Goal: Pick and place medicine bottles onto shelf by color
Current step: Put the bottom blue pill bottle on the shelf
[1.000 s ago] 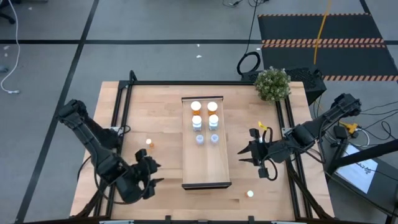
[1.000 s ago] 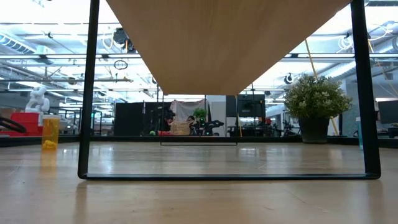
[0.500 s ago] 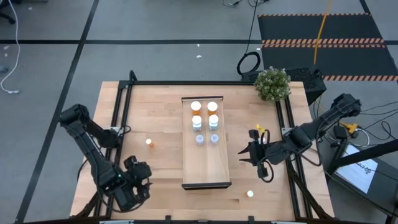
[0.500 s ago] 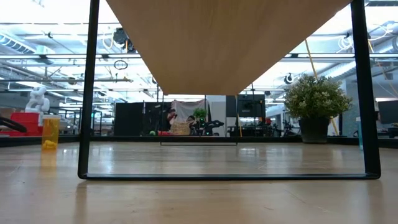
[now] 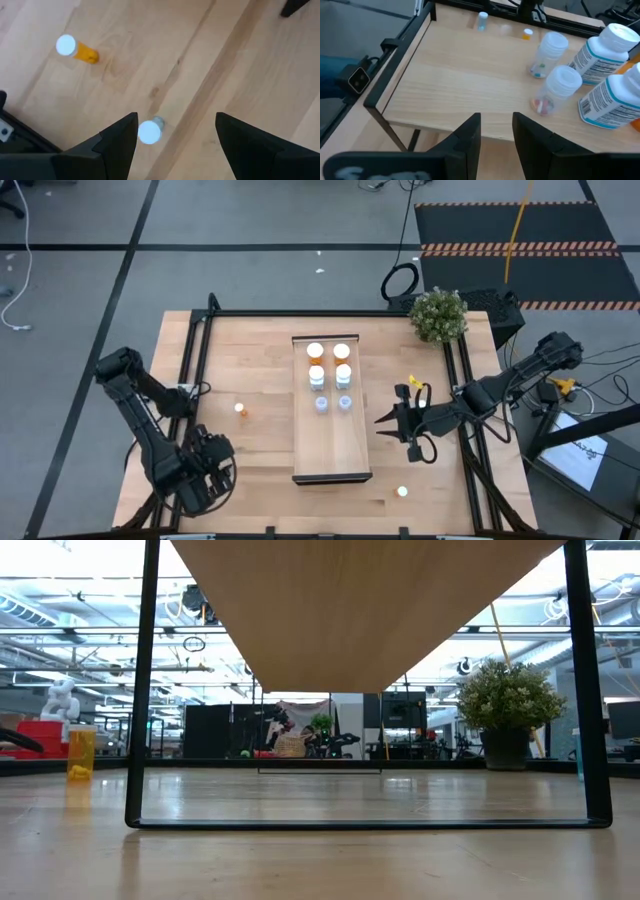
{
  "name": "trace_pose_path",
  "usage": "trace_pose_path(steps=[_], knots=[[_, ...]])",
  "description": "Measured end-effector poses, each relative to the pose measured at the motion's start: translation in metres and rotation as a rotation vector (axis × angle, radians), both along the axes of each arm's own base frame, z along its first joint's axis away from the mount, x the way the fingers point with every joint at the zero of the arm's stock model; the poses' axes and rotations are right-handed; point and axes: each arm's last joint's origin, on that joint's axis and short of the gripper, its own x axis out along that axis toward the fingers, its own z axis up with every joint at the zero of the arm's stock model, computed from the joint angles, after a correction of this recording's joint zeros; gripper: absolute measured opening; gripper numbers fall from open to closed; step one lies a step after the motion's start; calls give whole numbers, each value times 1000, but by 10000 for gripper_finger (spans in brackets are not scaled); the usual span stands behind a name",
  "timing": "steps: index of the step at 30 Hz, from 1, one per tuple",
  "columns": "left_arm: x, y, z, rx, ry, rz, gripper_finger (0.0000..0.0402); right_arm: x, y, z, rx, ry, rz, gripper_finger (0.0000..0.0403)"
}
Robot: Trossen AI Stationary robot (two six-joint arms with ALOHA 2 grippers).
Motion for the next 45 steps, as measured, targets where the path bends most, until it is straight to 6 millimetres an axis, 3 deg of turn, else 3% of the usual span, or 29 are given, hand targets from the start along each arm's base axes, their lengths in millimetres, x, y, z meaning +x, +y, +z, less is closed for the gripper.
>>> trace_pose_path(steps=[6, 11, 18, 33, 45], knots=[[-17, 14, -6, -29, -3, 224, 269, -3, -1, 2, 4, -7, 2, 105], [-17, 16, -15, -209, -6, 445, 269, -8, -4, 8, 18, -33, 3, 105], [-18, 23, -37, -229, 54, 589, 269, -14, -7, 14, 28, -56, 5, 105], [-7, 40, -53, -200, 61, 652, 269, -19, -10, 20, 45, -88, 7, 105], [-4, 38, -56, -237, 59, 638, 269, -19, -10, 20, 45, -88, 7, 105]])
